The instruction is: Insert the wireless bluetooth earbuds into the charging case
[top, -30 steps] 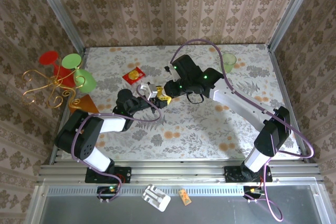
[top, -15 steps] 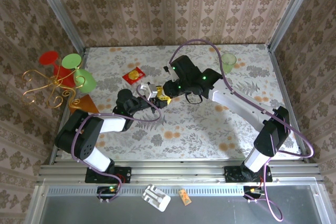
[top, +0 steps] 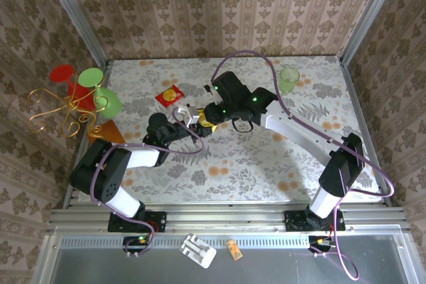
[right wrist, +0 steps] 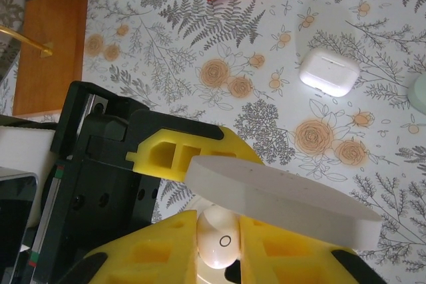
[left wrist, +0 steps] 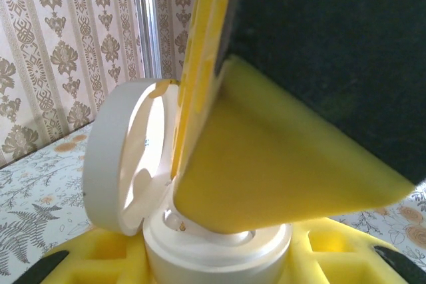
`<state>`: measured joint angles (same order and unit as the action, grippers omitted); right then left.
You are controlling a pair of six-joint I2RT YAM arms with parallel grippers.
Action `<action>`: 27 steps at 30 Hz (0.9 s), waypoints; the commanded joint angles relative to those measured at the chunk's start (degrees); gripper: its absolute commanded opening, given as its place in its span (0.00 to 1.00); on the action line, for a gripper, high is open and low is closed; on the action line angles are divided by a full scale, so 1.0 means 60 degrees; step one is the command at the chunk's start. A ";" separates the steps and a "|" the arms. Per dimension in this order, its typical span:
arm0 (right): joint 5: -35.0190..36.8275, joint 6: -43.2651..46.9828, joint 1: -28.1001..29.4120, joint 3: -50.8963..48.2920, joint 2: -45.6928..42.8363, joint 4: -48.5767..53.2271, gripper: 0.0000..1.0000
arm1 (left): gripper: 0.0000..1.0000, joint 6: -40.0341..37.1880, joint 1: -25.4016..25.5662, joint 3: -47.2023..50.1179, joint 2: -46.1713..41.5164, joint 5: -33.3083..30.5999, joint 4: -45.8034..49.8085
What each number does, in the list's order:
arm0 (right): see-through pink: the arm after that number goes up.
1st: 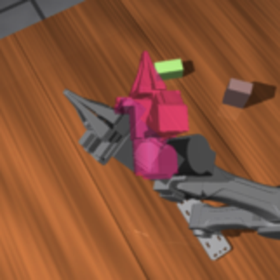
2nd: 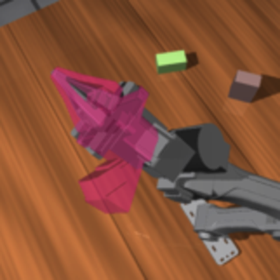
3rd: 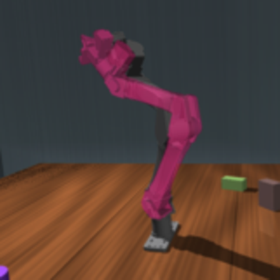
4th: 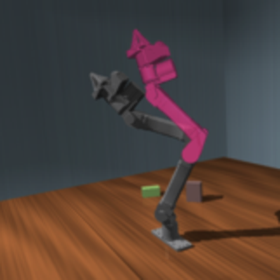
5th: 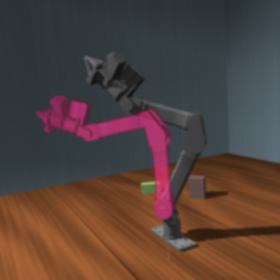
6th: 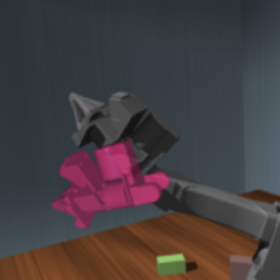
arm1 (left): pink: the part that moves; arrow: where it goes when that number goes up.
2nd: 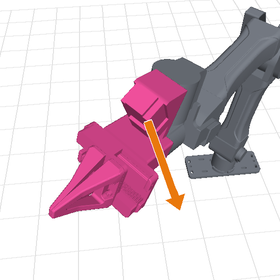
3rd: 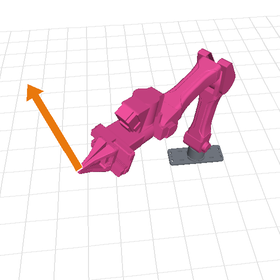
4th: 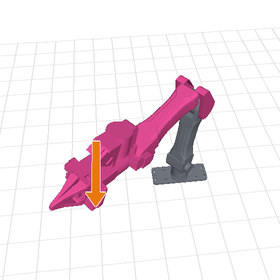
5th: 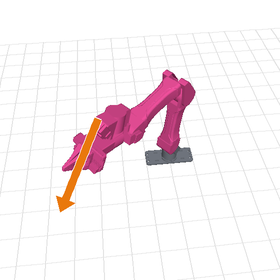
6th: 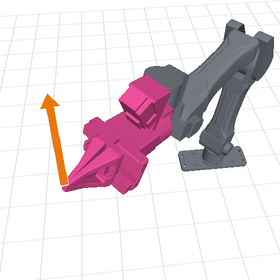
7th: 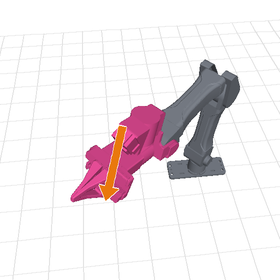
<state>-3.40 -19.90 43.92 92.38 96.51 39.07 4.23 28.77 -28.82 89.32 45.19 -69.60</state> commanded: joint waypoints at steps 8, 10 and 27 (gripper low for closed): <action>-0.0108 -0.0144 0.0050 -0.0233 -0.0618 -0.0125 0.32 | 0.19 0.0034 -0.0092 -0.0280 0.0210 0.0240 -0.0503; -0.0002 -0.0131 0.0062 -0.0346 -0.0794 -0.0175 0.36 | 0.20 -0.0015 -0.0093 -0.0251 0.0180 0.0215 -0.0541; -0.0103 -0.1629 -0.1380 -0.0832 -0.1228 -0.0988 0.76 | 0.20 -0.0569 -0.0079 0.0084 -0.0132 0.0469 -0.0559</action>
<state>-3.38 -26.94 36.69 85.19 86.37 32.34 2.26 28.77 -28.91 90.15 46.33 -70.37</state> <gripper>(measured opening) 0.735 0.368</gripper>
